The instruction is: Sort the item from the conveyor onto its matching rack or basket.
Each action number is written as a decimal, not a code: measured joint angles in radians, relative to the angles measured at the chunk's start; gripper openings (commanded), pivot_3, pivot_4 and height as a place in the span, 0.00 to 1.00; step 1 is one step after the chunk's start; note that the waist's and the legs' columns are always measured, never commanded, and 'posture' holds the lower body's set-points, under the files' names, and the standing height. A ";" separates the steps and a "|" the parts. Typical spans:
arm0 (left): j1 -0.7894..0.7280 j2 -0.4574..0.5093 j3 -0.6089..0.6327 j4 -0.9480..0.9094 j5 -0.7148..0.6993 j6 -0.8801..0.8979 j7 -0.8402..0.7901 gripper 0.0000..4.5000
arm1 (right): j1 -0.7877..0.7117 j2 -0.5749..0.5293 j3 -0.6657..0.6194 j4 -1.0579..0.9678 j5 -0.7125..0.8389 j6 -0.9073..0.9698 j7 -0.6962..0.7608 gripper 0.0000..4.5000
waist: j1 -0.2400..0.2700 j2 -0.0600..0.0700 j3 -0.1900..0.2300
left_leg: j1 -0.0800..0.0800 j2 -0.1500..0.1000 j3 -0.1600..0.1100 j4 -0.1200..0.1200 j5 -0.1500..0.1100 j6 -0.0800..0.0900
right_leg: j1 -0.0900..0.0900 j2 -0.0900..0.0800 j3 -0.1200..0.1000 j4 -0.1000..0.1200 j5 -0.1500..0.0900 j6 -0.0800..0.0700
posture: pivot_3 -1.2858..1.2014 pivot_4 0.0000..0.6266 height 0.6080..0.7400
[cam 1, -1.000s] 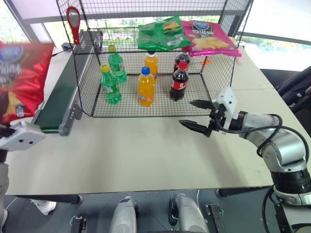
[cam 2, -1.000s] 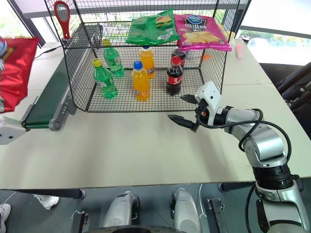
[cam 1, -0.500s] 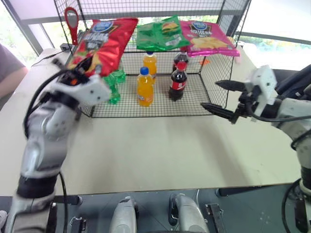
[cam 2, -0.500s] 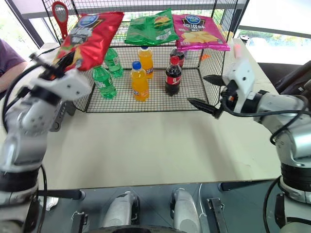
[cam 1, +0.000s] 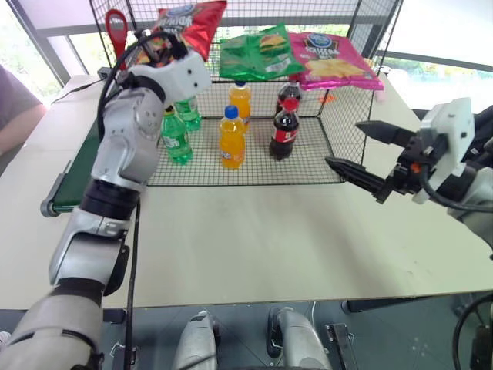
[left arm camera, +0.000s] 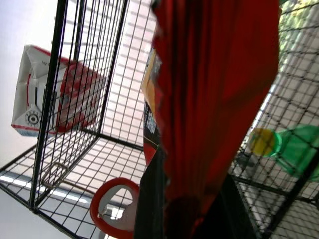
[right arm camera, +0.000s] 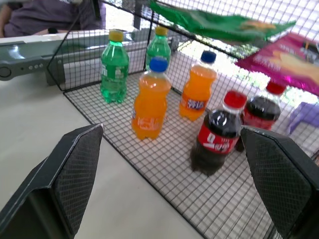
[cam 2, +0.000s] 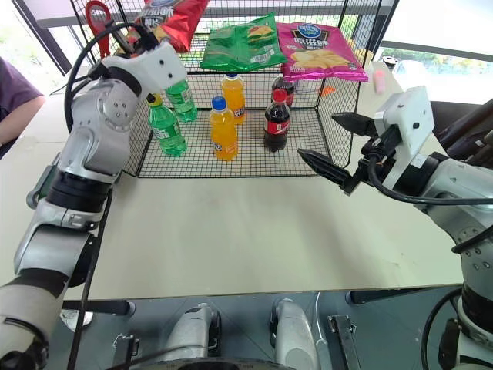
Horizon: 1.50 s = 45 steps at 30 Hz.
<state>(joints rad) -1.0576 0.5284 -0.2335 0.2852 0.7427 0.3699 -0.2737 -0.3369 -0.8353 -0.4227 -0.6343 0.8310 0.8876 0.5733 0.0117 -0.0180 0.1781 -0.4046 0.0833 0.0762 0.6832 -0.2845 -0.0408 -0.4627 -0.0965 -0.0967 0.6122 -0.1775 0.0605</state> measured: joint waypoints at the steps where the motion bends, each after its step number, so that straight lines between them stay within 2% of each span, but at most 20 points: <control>1: -0.009 -0.002 -0.010 0.015 0.003 0.017 0.003 0.00 | 0.003 0.000 0.000 0.000 0.001 0.000 -0.006 1.00 | 0.000 0.000 0.000 | 0.000 0.000 0.000 0.000 0.000 0.000 | 0.000 0.000 0.000 0.000 0.000 0.000 | 0.52 0.24 1.00; 8: -0.044 -0.016 -0.058 0.162 -0.002 0.049 0.045 0.00 | 0.005 0.000 0.001 0.000 0.018 -0.003 -0.031 1.00 | 0.002 -0.002 0.001 | 0.000 0.000 0.000 0.000 0.000 0.000 | 0.000 0.000 0.000 0.000 0.000 0.000 | 0.52 0.24 1.00; 9: -0.053 -0.020 -0.061 0.179 -0.011 0.044 0.057 0.06 | 0.005 -0.001 0.001 0.000 0.021 -0.003 -0.032 1.00 | 0.003 -0.003 0.001 | 0.000 0.000 0.000 0.000 0.000 0.000 | 0.000 0.000 0.000 0.000 0.000 0.000 | 0.52 0.24 1.00; 11: -0.063 -0.024 -0.065 0.201 -0.018 0.032 0.079 0.19 | 0.005 -0.003 0.001 0.000 0.027 -0.004 -0.033 1.00 | 0.003 -0.003 0.002 | -0.001 0.000 0.000 0.000 0.000 0.000 | 0.000 0.000 0.000 0.000 0.000 0.000 | 0.52 0.24 1.00; 13: -0.078 -0.026 -0.065 0.214 -0.025 0.018 0.104 0.38 | 0.005 -0.003 0.001 0.000 0.030 -0.005 -0.035 1.00 | 0.003 -0.003 0.002 | -0.001 0.000 0.000 0.000 0.000 0.000 | 0.000 0.000 0.000 0.000 0.000 0.000 | 0.52 0.24 1.00; 17: -0.103 -0.029 -0.067 0.231 -0.038 -0.015 0.142 0.84 | 0.011 -0.004 0.001 0.000 0.036 -0.015 -0.039 1.00 | 0.005 -0.003 0.002 | 0.000 0.000 0.000 0.000 0.000 0.000 | 0.001 0.000 0.000 0.000 0.000 0.000 | 0.52 0.24 1.00; 18: -0.113 -0.030 -0.068 0.238 -0.042 -0.028 0.149 0.93 | 0.013 -0.004 0.001 0.000 0.036 -0.018 -0.039 1.00 | 0.006 -0.003 0.002 | 0.000 0.000 0.000 0.000 0.000 0.000 | 0.001 0.000 0.000 0.000 0.000 0.000 | 0.52 0.24 1.00; 19: -0.123 -0.030 -0.070 0.244 -0.049 -0.038 0.149 0.99 | 0.014 -0.004 0.003 0.000 0.036 -0.022 -0.041 1.00 | 0.006 -0.003 0.002 | 0.000 0.000 0.000 0.000 0.000 0.000 | 0.001 0.000 0.000 0.000 0.000 0.000 | 0.52 0.24 1.00; 23: -0.118 -0.017 -0.086 0.224 -0.055 -0.054 0.127 0.99 | 0.015 -0.003 0.017 0.000 0.035 -0.025 -0.050 1.00 | 0.003 -0.003 0.002 | 0.001 0.000 0.000 0.000 0.000 0.000 | 0.002 0.000 0.000 0.001 0.000 0.000 | 0.52 0.24 1.00; 27: -0.038 0.042 -0.086 0.057 -0.053 -0.050 0.038 0.99 | 0.020 -0.003 0.026 0.001 0.033 -0.031 -0.059 1.00 | 0.002 -0.003 0.002 | 0.001 0.000 0.000 0.000 0.000 0.000 | 0.001 0.000 0.000 0.001 0.000 0.000 | 0.52 0.24 1.00; 32: 0.154 0.093 -0.043 -0.231 -0.052 -0.015 -0.055 0.99 | 0.020 0.002 0.061 0.003 0.024 -0.043 -0.067 1.00 | 0.002 -0.003 0.001 | 0.004 0.000 0.000 0.000 0.000 0.000 | 0.003 0.000 0.001 0.002 0.000 0.000 | 0.52 0.24 1.00; 36: 0.309 0.101 -0.012 -0.348 -0.074 -0.036 -0.082 0.99 | 0.015 0.003 0.073 0.009 0.018 -0.047 -0.069 1.00 | 0.003 -0.003 0.002 | 0.004 0.000 0.000 0.001 0.000 0.000 | 0.003 0.000 0.002 0.002 0.000 -0.001 | 0.52 0.24 1.00; 38: 0.361 0.097 0.018 -0.419 -0.111 -0.065 -0.084 0.99 | 0.015 0.003 0.077 0.011 0.017 -0.048 -0.069 1.00 | 0.003 -0.003 0.002 | 0.003 0.000 0.000 0.001 0.000 0.000 | 0.003 0.000 0.002 0.002 0.000 0.000 | 0.52 0.24 1.00; 40: 0.433 0.059 0.104 -0.555 -0.194 -0.066 -0.101 0.99 | 0.018 0.003 0.080 0.013 0.017 -0.049 -0.066 1.00 | 0.002 -0.003 0.002 | 0.002 0.000 0.000 0.001 0.000 0.000 | 0.002 0.000 0.002 0.002 0.000 0.000 | 0.52 0.24 1.00; 43: 0.589 -0.029 0.242 -0.779 -0.394 0.015 -0.187 0.99 | 0.017 0.003 0.082 0.022 0.019 -0.050 -0.057 1.00 | -0.001 -0.003 0.002 | 0.004 0.000 0.001 0.001 0.000 0.001 | 0.003 0.000 0.003 0.001 0.000 0.001 | 0.52 0.24 1.00; 45: 0.669 -0.071 0.299 -0.853 -0.482 0.104 -0.221 0.99 | 0.017 0.004 0.086 0.037 0.018 -0.051 -0.051 1.00 | 0.001 -0.003 0.002 | 0.004 0.000 0.001 0.001 0.000 0.001 | 0.002 0.000 0.003 0.002 0.000 0.001 | 0.52 0.24 1.00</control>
<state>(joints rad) -0.3886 0.4572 0.0656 -0.5680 0.2609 0.4734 -0.4949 -0.3201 -0.8318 -0.3370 -0.5971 0.8490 0.8362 0.5221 0.0126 -0.0214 0.1797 -0.4008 0.0829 0.0769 0.6840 -0.2846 -0.0402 -0.4604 -0.0961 -0.0937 0.6142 -0.1779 0.0610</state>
